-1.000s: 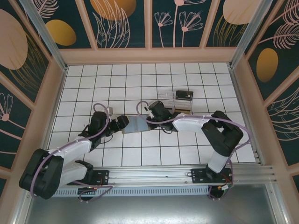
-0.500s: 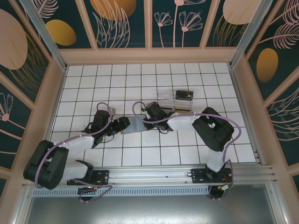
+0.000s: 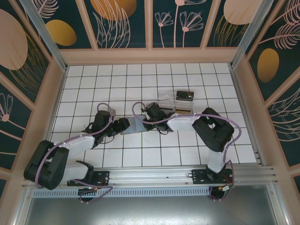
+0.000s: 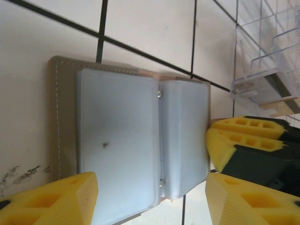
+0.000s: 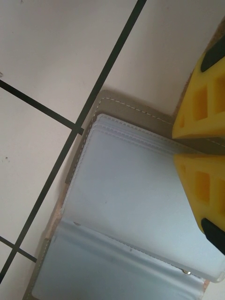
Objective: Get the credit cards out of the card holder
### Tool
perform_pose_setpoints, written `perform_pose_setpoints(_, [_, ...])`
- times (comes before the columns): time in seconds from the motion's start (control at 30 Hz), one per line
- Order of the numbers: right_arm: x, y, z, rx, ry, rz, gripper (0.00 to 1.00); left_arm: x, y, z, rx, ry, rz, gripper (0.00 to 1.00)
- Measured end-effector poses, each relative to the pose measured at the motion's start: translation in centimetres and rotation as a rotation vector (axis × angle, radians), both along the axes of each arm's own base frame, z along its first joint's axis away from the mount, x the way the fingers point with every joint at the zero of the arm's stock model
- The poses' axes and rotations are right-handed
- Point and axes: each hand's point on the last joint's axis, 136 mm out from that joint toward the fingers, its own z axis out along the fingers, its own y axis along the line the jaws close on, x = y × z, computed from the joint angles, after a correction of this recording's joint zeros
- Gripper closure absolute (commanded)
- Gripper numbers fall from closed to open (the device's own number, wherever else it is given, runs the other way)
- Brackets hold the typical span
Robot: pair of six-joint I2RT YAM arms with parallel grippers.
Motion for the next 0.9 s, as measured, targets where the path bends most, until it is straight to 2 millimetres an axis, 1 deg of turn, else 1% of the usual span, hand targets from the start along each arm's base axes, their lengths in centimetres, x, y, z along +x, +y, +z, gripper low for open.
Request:
perform_pose_setpoints(0.13, [0.0,0.0,0.0,0.0,0.0,0.0,0.81,0.0,0.0,0.1,-0.001,-0.002,-0.001,0.37])
perform_pose_setpoints(0.37, [0.0,0.0,0.0,0.0,0.001,0.0,0.81,-0.4,-0.1,-1.8,0.013,0.058,-0.01,0.37])
perform_pose_setpoints(0.73, [0.0,0.1,-0.1,-0.001,0.0,0.0,0.81,-0.2,-0.8,-1.7,-0.016,0.05,-0.037,0.36])
perform_pose_setpoints(0.9, [0.2,0.1,0.0,-0.002,-0.003,-0.003,0.81,0.5,-1.6,-1.6,-0.031,0.043,-0.055,0.36])
